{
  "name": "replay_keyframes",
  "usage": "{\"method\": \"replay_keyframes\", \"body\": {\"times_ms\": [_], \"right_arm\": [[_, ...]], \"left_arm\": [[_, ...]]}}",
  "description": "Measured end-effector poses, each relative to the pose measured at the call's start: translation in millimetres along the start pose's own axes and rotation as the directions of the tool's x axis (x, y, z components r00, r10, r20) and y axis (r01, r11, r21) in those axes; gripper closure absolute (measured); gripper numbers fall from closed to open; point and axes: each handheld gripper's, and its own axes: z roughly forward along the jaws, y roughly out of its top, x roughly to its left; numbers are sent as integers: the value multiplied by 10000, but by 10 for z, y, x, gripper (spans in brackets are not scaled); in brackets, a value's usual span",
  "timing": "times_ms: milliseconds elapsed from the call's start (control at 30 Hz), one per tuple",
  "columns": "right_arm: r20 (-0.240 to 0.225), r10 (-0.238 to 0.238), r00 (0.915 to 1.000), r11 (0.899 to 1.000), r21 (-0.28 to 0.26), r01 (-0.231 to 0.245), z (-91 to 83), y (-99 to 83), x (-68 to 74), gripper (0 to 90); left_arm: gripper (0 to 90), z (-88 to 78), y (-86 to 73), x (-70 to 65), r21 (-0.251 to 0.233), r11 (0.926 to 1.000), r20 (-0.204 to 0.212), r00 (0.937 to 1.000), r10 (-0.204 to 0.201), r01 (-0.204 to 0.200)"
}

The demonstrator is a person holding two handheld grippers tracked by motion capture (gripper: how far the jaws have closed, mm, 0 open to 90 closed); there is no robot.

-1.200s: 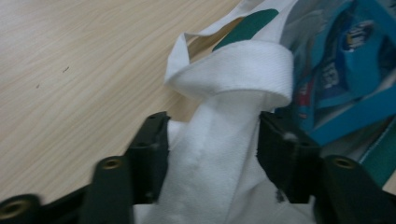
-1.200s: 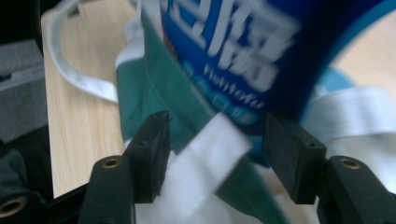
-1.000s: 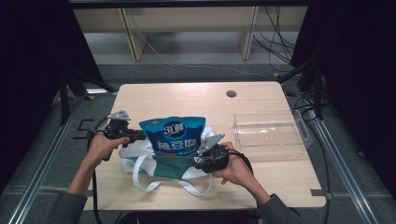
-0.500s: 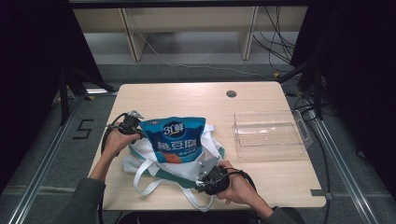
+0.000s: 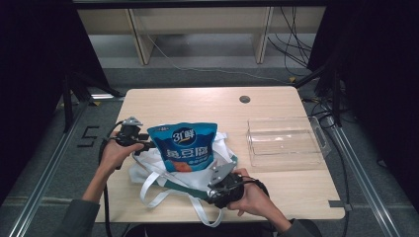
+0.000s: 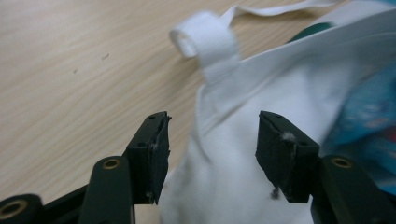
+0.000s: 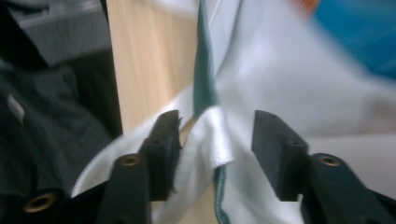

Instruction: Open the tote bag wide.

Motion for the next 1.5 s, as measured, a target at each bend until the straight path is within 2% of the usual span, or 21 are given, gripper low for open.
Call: {"method": "replay_keyframes", "body": {"times_ms": [33, 67, 167, 333, 433, 600, 700, 733, 767, 833, 867, 900, 933, 1000, 1067, 1200, 1267, 1367, 1400, 1433, 1500], "right_arm": [[0, 0, 10000, 10000, 0, 0, 0, 0, 0, 495], [258, 258, 9993, 9962, -838, -236, -174, 52, -20, 448], [506, 479, 9976, 9923, -1170, -418, -338, 75, -41, 435], [2005, 1025, 9743, 9848, -1587, -709, -593, 70, -206, 446], [2768, 1461, 9497, 9825, -1528, -1066, -645, 78, -388, 472], [3034, 1373, 9429, 9858, -1346, -1002, -533, 137, -560, 507], [3135, 1443, 9386, 9866, -1185, -1121, -429, 207, -635, 511], [3170, 1438, 9375, 9878, -1029, -1167, -400, 236, -670, 542], [3170, 1438, 9375, 9878, -1029, -1167, -400, 236, -670, 542], [3349, 1213, 9344, 9914, -871, -975, -315, 275, -742, 654], [3377, 1130, 9344, 9930, -709, -945, -249, 301, -796, 818], [3526, 1121, 9290, 9935, -569, -983, -228, 310, -814, 863], [3645, 1216, 9232, 9923, -670, -1042, -211, 317, -830, 874], [3891, 1443, 9098, 9892, -816, -1219, -223, 328, -861, 882], [4010, 1615, 9017, 9866, -874, -1378, -224, 327, -881, 882], [4555, 2282, 8605, 9722, -584, -2269, -64, 241, -1027, 882], [4575, 2511, 8530, 9612, -140, -2755, 44, 179, -1063, 883], [4720, 2329, 8503, 9585, 366, -2828, 199, 97, -1111, 884], [4800, 2475, 8416, 9547, 271, -2963, 230, 94, -1103, 884], [4788, 2205, 8498, 9589, 529, -2786, 235, 93, -1107, 884], [4875, 2239, 8439, 9567, 552, -2858, 251, 103, -1098, 884]], "left_arm": [[457, 0, 0, 0, 0, 10000, 0, 10000, 0, 0], [456, -80, -1, -47, -183, 9998, 64, 9999, 78, -77], [456, -279, -32, -197, -538, 9979, 288, 9989, 382, -366], [451, -451, -224, -486, -764, 9953, 1358, 9883, 696, -596], [443, -485, -364, -692, -777, 9910, 2123, 9694, 1231, -1088], [411, -415, -450, -829, -465, 9814, 2395, 9517, 1922, -1865], [361, -333, -467, -831, -348, 9750, 2092, 9523, 2220, -2196], [327, -230, -496, -851, -320, 9798, 1803, 9631, 1998, -1972], [321, -230, -496, -851, -320, 9798, 1803, 9631, 1998, -1972], [463, -175, -526, -854, -411, 9749, 1926, 9557, 2225, -2187], [555, -158, -567, -852, -236, 9602, 1913, 9415, 2774, -2781], [608, -158, -567, -852, -236, 9602, 1913, 9415, 2774, -2781], [655, -130, -620, -849, 322, 9305, 1561, 9214, 3558, -3648], [704, -78, -694, -870, 499, 9266, 1681, 9176, 3601, -3728], [715, -55, -724, -875, 621, 9284, 1754, 9197, 3513, -3664], [749, -52, -787, -908, 729, 9167, 1676, 9109, 3771, -3929], [756, -58, -815, -903, 860, 9128, 1707, 9086, 3812, -3991], [758, -46, -873, -903, 643, 9307, 1867, 9205, 3432, -3601], [757, -47, -868, -875, 712, 9259, 1862, 9169, 3531, -3710], [753, -47, -868, -875, 712, 9259, 1862, 9169, 3531, -3710], [750, -54, -860, -881, 742, 9291, 1820, 9209, 3446, -3623]]}}
